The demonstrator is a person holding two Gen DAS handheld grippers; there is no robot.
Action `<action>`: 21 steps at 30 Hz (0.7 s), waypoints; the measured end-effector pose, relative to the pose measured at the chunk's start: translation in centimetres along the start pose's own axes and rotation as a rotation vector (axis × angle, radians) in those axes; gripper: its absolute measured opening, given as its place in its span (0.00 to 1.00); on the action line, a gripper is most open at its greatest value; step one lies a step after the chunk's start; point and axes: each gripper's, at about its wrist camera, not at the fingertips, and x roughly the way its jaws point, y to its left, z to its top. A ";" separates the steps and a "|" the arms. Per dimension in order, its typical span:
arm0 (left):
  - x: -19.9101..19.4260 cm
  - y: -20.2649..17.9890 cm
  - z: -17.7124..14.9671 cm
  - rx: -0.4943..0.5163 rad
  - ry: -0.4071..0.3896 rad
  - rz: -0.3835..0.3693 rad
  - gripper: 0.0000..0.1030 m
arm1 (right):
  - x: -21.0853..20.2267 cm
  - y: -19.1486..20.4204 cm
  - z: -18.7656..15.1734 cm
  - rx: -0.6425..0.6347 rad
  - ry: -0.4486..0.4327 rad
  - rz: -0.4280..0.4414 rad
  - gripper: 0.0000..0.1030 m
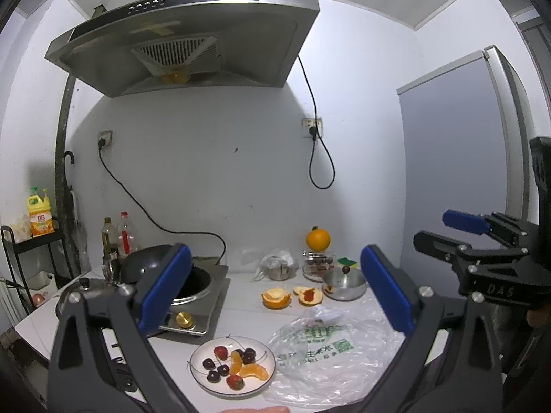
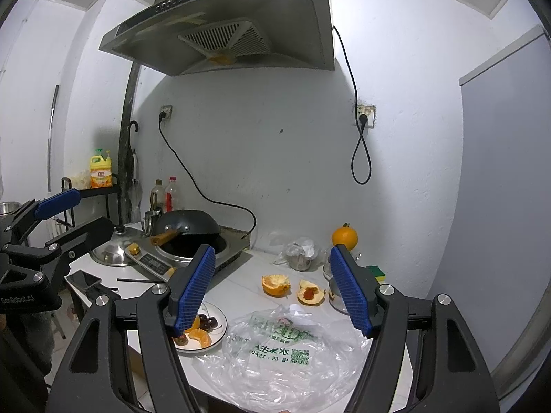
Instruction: Organize fruits
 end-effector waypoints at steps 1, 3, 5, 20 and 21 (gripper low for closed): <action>0.0 0.0 0.0 0.001 0.000 0.002 0.97 | 0.0 0.0 0.0 0.001 0.001 0.000 0.70; 0.1 -0.1 -0.1 0.006 0.000 0.010 0.97 | 0.2 0.1 0.0 0.003 0.004 -0.001 0.70; 0.2 -0.2 -0.1 0.006 -0.001 0.010 0.97 | 0.2 0.1 -0.1 0.002 0.004 0.000 0.70; 0.3 -0.2 -0.4 -0.001 0.001 0.007 0.97 | 0.3 0.3 -0.2 -0.005 0.007 0.004 0.70; 0.3 -0.1 -0.4 -0.001 0.002 0.007 0.97 | 0.3 0.4 -0.2 -0.004 0.007 0.004 0.70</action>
